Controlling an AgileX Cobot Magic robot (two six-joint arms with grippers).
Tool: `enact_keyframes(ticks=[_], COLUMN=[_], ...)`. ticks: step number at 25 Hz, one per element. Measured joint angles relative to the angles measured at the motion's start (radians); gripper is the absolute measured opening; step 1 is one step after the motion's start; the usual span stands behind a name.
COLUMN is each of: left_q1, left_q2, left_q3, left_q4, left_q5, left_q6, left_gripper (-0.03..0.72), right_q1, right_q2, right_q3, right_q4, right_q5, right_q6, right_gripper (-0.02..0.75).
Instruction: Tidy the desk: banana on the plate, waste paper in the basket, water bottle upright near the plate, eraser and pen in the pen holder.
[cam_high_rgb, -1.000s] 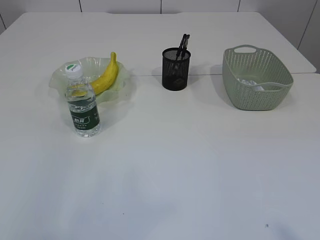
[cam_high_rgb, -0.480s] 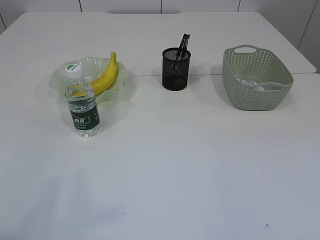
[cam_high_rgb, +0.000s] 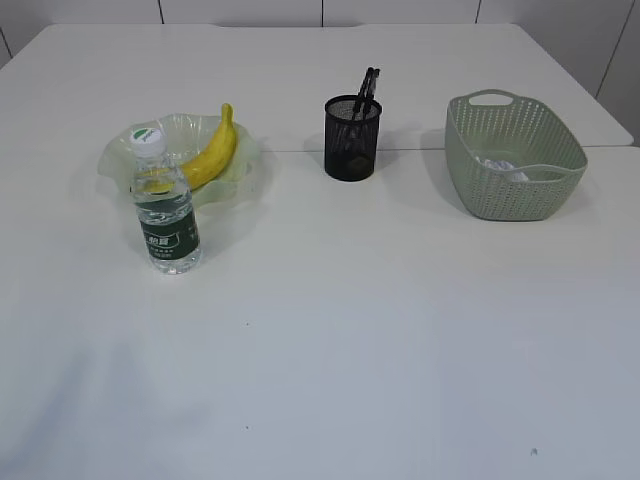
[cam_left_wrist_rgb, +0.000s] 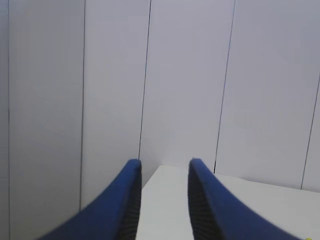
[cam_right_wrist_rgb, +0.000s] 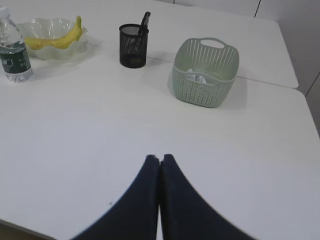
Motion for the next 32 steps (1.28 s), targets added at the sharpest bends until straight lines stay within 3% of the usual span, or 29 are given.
enact_keyframes(ticks=[6, 15, 22, 28, 32], left_q1=[0.000, 0.000, 0.000, 0.000, 0.000], left_q2=[0.000, 0.000, 0.000, 0.000, 0.000], left_q3=[0.000, 0.000, 0.000, -0.003, -0.078], left_q4=[0.000, 0.005, 0.021, 0.116, 0.141], left_q5=[0.018, 0.205, 0.501, 0.570, 0.572], left_q6=[0.000, -0.029, -0.088, -0.091, -0.093], left_gripper=[0.215, 0.215, 0.214, 0.213, 0.210], right_q1=[0.000, 0.000, 0.000, 0.000, 0.000], right_q2=[0.000, 0.000, 0.000, 0.000, 0.000], right_q3=[0.075, 0.101, 0.106, 0.106, 0.106], right_q4=[0.010, 0.012, 0.018, 0.024, 0.025], right_q5=[0.000, 0.060, 0.070, 0.070, 0.070], right_q6=[0.009, 0.009, 0.003, 0.001, 0.001], right_gripper=[-0.010, -0.010, -0.010, -0.010, -0.010])
